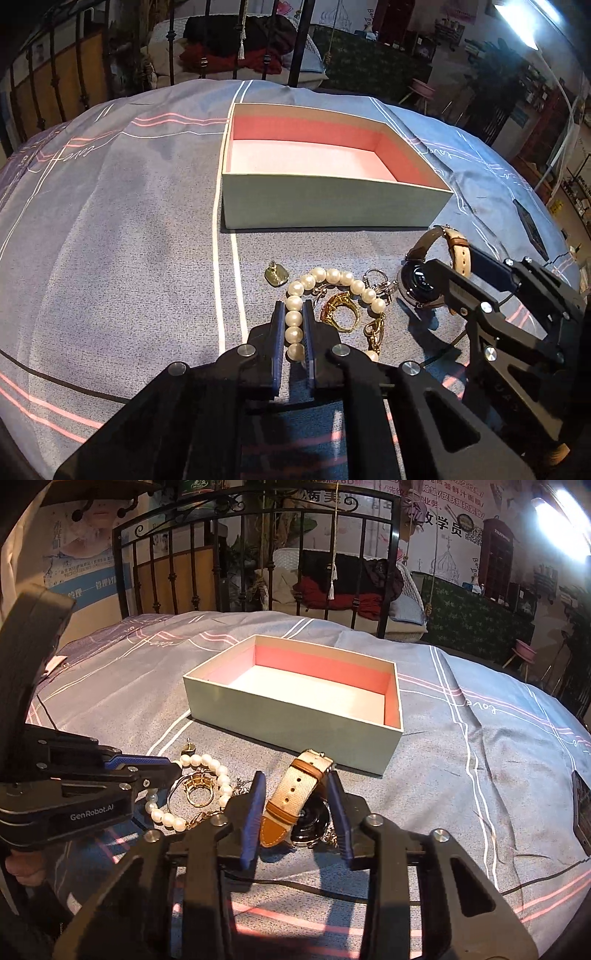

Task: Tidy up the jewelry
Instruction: 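Grasp the pearl bracelet with the left tool while the right tool grasps the tan-strap watch, then carry the bracelet and watch into the green box and open both tools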

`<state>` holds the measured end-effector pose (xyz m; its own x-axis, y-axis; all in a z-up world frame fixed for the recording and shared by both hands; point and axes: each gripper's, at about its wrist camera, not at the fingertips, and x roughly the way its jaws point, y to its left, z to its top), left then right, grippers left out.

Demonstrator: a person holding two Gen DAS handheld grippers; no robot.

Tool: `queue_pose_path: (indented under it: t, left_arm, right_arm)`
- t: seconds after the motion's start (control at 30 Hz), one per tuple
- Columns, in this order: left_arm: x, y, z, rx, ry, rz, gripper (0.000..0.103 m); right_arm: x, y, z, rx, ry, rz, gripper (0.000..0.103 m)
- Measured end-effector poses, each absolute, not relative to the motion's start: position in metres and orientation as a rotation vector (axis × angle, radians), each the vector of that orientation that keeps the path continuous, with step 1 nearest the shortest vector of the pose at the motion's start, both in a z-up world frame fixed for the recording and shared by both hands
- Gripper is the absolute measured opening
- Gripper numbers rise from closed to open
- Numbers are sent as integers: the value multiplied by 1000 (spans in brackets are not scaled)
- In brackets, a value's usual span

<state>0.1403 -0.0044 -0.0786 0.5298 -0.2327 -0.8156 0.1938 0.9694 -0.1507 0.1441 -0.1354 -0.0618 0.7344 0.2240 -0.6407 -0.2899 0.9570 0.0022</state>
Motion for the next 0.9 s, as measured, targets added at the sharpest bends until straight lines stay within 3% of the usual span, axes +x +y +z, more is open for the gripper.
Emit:
queue_pose_path:
  t: [0.13, 0.9]
  left_arm:
    - [137, -6, -65, -41, 937, -262, 9]
    - [148, -20, 16, -30, 738, -325, 9]
  right_arm:
    - [143, -138, -61, -81, 696, 316, 18]
    - [160, -156, -5, -28, 581, 364, 17]
